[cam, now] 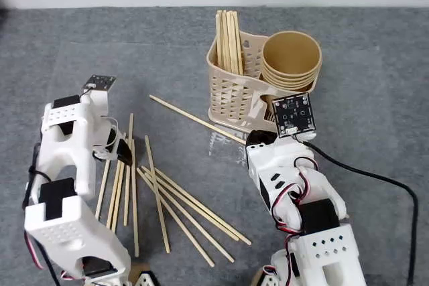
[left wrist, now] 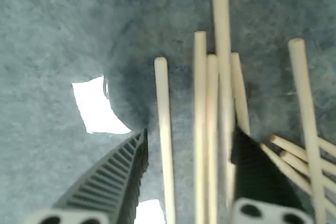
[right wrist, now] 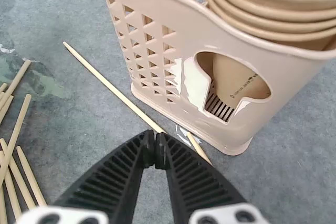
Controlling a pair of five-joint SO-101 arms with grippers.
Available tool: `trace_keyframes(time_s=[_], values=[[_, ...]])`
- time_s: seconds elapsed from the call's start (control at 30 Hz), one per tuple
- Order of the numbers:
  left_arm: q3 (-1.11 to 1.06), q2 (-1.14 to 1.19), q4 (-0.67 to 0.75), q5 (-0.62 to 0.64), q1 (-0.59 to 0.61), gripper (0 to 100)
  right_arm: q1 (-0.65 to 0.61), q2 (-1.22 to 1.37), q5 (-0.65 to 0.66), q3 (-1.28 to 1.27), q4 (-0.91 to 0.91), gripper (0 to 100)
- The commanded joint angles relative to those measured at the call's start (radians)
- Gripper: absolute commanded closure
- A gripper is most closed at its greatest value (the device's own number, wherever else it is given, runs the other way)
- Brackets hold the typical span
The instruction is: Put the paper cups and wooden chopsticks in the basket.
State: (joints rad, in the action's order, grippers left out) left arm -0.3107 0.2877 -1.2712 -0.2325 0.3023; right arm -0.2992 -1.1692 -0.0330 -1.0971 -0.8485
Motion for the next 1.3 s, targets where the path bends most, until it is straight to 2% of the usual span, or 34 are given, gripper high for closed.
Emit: trace_keyframes(time_s=[0.0, 0.23, 0.47, 1.03, 1.2, 1.27], values=[[-0.018, -0.009, 0.015, -0.003, -0.037, 83, 0.007, -0.018, -0.012, 0.005, 0.001, 98.1], [-0.097, -0.009, 0.015, -0.003, -0.149, 88, 0.007, -0.018, -0.012, 0.005, -0.001, 98.1], [-0.094, -0.011, 0.014, -0.003, -0.173, 99, 0.007, -0.018, -0.012, 0.005, -0.001, 98.1], [-0.09, -0.011, 0.015, -0.006, -0.164, 98, 0.008, -0.019, -0.012, 0.005, -0.001, 98.1], [-0.088, -0.011, 0.017, -0.003, -0.13, 86, 0.008, -0.019, -0.012, 0.005, -0.002, 98.1], [-0.088, -0.011, 0.017, -0.003, -0.115, 85, 0.008, -0.019, -0.012, 0.005, -0.002, 98.1]])
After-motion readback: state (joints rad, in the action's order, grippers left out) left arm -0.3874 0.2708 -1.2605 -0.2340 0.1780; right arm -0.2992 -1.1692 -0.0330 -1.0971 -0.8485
